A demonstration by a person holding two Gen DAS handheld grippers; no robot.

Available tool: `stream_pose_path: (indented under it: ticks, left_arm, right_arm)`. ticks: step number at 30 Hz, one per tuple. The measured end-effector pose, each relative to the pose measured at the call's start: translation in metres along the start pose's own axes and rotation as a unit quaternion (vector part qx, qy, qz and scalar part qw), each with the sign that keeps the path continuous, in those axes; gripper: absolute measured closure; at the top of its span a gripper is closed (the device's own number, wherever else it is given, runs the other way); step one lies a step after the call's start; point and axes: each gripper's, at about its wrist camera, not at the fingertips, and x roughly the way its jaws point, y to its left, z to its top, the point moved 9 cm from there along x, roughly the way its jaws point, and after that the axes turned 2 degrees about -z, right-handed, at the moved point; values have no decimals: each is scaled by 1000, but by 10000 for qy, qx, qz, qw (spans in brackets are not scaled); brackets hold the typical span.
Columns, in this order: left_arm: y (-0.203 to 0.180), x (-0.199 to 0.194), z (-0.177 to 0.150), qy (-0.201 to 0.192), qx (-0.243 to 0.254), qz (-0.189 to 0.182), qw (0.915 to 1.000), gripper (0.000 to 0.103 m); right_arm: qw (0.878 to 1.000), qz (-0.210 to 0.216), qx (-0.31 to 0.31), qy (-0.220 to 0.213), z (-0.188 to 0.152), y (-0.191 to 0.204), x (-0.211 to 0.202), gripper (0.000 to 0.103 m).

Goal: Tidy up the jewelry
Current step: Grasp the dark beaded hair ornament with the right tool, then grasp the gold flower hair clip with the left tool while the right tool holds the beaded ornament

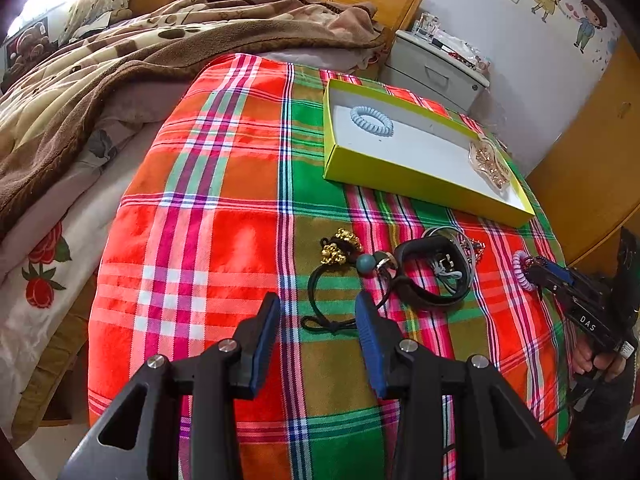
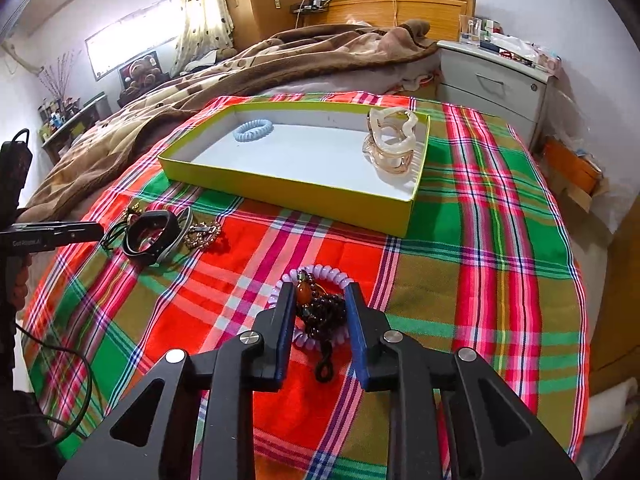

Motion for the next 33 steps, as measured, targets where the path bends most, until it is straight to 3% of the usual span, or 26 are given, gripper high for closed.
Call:
stream_pose_path:
  ticks: [7,13,19,33]
  left_arm:
    - [8,0,6,-25,-3,74,10000,62]
    - [2,10,16,108,-85,-229,9996,62]
    - [-5,21,28,143,132,-32,9998,62]
    - [-16,38,34,210,736,494,9958,62]
  right_arm:
    - [9969,302,611,-393,12,-1,-19,78]
    - [9938,291,904,-585,20,-1,-27,78]
    - [9943,145,901,-552,21,2,-24,78]
    - [9935,239,966,-556,25,8,-20,78]
